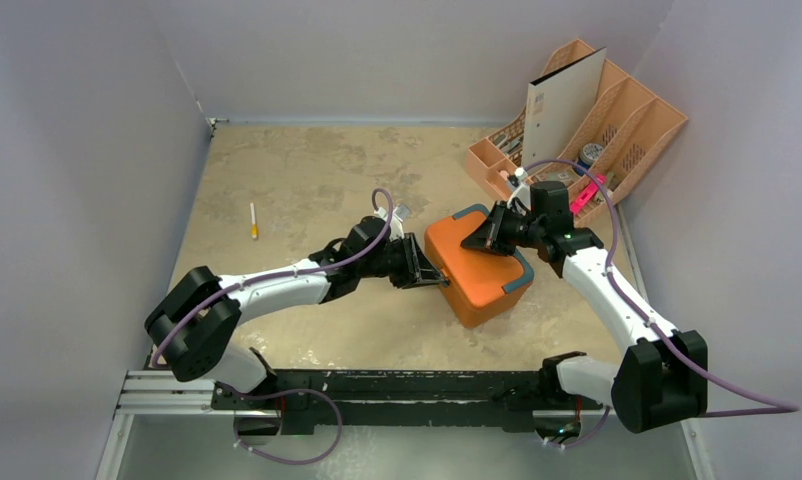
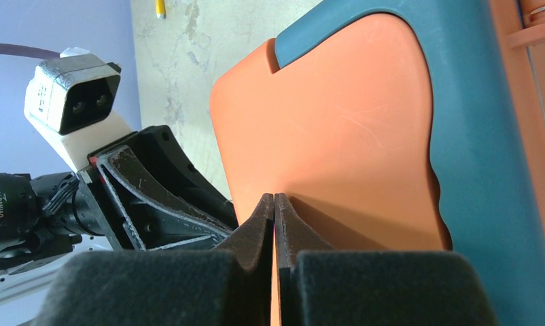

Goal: Organize the medicine kit
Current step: Close the medicine box at the center of the board.

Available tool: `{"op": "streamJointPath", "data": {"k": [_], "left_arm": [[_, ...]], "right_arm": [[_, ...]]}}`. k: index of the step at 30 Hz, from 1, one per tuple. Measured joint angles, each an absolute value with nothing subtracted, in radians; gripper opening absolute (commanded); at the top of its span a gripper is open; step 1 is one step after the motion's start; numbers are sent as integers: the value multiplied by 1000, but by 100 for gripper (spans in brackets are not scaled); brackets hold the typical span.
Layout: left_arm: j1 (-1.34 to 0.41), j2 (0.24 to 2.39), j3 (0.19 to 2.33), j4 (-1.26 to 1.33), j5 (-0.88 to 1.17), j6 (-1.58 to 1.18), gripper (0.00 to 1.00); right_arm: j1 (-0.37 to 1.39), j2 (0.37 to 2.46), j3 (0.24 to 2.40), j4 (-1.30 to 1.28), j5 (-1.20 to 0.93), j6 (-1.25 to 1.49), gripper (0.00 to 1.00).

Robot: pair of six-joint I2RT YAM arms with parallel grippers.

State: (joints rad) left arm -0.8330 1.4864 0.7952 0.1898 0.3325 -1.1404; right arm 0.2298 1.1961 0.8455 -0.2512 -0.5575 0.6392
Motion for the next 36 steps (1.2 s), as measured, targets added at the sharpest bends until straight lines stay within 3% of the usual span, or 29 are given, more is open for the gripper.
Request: {"op": "streamJointPath", "data": {"k": [6, 17, 25, 36], "left_arm": [[-833, 1485, 791, 177, 333, -1140, 31], [-833, 1482, 786, 82, 325, -1131, 35], [-833, 1470, 742, 184, 340, -1131, 41], [-832, 1483, 722, 263, 367, -1122, 33]], "right_arm": [[230, 1196, 846, -251, -558, 639, 0], [233, 1195, 853, -266, -545, 633, 0], [236, 1195, 856, -273, -542, 631, 0], [236, 1184, 858, -294, -540, 625, 0]]}}
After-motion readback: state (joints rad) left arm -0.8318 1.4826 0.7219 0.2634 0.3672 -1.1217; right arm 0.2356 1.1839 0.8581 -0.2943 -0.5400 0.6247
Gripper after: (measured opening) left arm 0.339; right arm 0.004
